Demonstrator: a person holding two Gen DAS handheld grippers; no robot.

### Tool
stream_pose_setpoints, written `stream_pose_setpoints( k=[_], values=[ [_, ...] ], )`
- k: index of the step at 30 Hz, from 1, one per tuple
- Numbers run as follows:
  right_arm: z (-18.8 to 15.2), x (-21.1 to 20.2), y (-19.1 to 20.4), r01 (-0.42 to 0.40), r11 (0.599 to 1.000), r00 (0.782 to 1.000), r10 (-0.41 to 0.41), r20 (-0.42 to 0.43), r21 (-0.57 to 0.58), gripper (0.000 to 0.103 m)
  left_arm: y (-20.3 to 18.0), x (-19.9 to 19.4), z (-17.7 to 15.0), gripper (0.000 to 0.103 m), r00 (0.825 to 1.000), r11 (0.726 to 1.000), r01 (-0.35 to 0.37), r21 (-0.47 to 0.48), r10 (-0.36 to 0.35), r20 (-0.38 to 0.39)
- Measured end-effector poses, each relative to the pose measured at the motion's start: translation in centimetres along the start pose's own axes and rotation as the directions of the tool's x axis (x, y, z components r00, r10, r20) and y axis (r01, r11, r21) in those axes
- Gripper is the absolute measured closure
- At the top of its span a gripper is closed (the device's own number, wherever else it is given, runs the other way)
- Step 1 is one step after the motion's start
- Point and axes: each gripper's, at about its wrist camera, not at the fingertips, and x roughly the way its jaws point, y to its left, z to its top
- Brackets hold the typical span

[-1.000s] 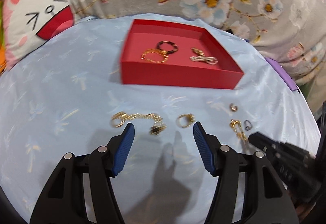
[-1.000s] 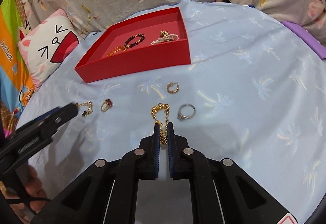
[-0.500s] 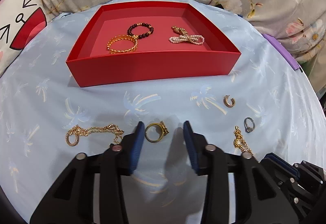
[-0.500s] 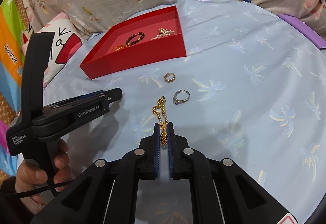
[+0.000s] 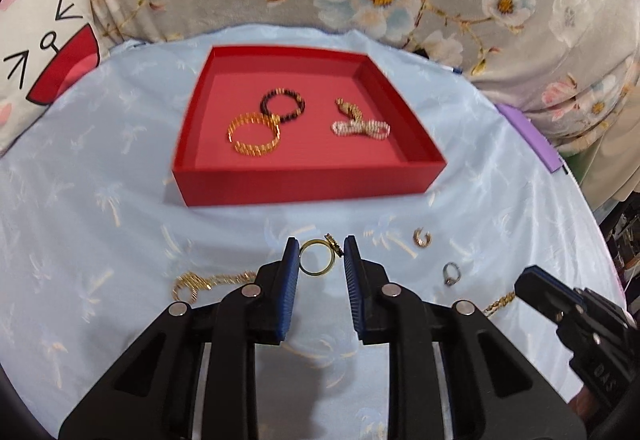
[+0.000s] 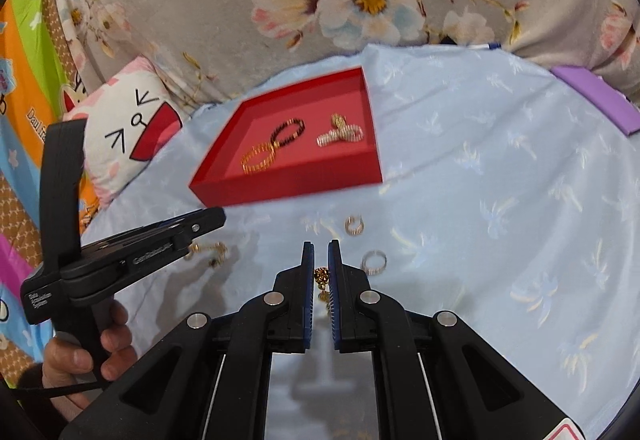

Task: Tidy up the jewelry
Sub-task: 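Drop the gold ring into the red box with the left gripper while the right gripper places the chain there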

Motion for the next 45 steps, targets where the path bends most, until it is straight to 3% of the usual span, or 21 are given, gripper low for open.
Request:
stream_pose_setpoints(
  k=[6, 11, 17, 26, 29, 31, 33, 35, 39, 45],
  values=[
    [5.3, 0.6, 1.5, -0.007, 0.998, 0.998, 0.011, 0.065, -0.056, 0.097, 1.3, -1.9, 4.2, 0.081, 0.998, 1.000, -0.016, 0.009, 0.016, 0.065],
    [9.9, 3.3, 3.3, 0.000, 0.995, 0.995, 0.010, 0.098, -0.100, 0.097, 2.2, -0.9, 8.0, 0.081, 0.992, 0.998, -0.066, 0.019, 0.064, 0.107],
    [12.4, 8.4, 3.5, -0.021, 0.997, 0.998, 0.025, 0.054, -0.073, 0.097, 3.2, 2.1, 10.3, 0.081, 0.992, 0.997, -0.077, 0.006, 0.076, 0.095],
    [10.9, 12.8, 2.5, 0.041, 0.995, 0.999, -0.043, -0.014, -0.086, 0.094, 3.6, 6.8, 9.5, 0.081, 0.994, 0.994, -0.105, 0.018, 0.104, 0.024],
    [10.6, 12.1, 2.3, 0.055, 0.994, 0.998, -0.055, 0.008, -0.089, 0.092, 3.6, 6.7, 9.4, 0.073, 0.992, 0.992, -0.124, 0.021, 0.123, 0.031],
    [10.3, 11.0, 2.2, 0.054, 0.995, 0.998, -0.052, 0.022, -0.088, 0.091, 3.8, 5.9, 9.3, 0.057, 0.987, 0.988, -0.152, 0.015, 0.151, 0.049],
    [9.7, 9.8, 2.1, 0.054, 0.994, 0.998, -0.051, 0.036, -0.092, 0.088, 4.1, 4.7, 9.0, 0.051, 0.986, 0.988, -0.152, 0.004, 0.151, 0.071],
    [8.7, 8.2, 2.1, 0.052, 0.994, 0.998, -0.047, 0.051, -0.093, 0.082, 4.5, 3.4, 8.3, 0.049, 0.984, 0.988, -0.155, 0.000, 0.155, 0.089],
    [5.8, 5.7, 1.8, 0.030, 0.997, 0.999, -0.026, 0.044, -0.076, 0.080, 5.1, 0.5, 5.7, 0.045, 0.974, 0.981, -0.192, -0.003, 0.191, 0.123],
    [-0.4, 3.4, 0.5, 0.040, 0.998, 0.999, -0.041, -0.024, -0.050, 0.080, 6.2, -2.0, 0.6, 0.045, 0.977, 0.982, -0.186, -0.034, 0.188, 0.098]
  ],
)
